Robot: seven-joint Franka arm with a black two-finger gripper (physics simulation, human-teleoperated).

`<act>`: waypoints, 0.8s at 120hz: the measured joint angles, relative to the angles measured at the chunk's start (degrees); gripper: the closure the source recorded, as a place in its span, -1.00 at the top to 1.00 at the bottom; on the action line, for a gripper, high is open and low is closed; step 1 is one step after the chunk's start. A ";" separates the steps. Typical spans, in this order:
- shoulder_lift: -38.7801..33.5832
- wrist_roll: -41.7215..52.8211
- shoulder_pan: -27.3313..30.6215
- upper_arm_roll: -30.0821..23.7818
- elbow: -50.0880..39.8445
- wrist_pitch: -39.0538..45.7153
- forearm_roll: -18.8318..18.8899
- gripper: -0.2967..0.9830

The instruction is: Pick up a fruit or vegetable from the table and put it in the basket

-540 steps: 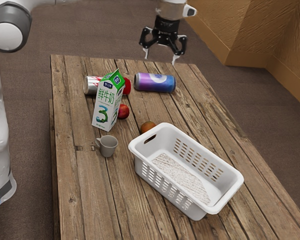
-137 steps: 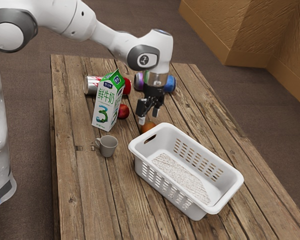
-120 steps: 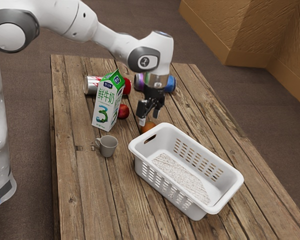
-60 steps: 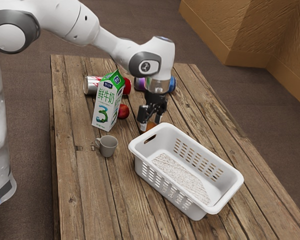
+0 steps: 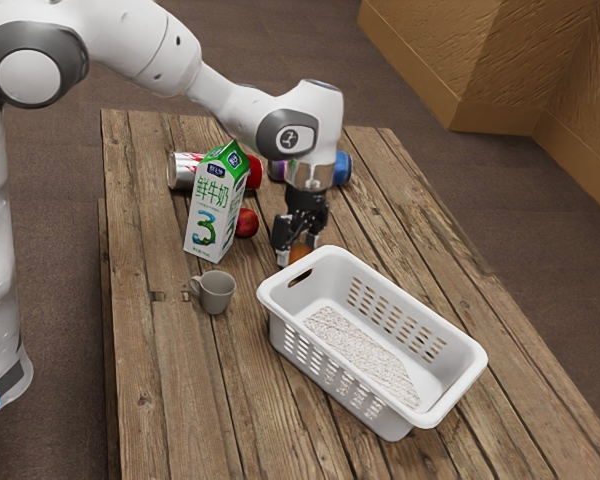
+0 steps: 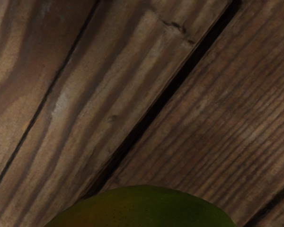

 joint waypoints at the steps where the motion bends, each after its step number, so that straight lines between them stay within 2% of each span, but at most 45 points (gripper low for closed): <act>1: 0.06 0.02 0.06 -0.01 0.01 0.06 -0.01 0.54; 31: 0.82 0.54 0.80 -0.11 0.14 1.68 -0.54 0.54; 77: 0.47 1.41 -2.10 0.23 -1.75 3.50 -1.86 0.53; 96: -0.52 2.17 -2.66 1.30 -2.39 3.35 -2.93 0.05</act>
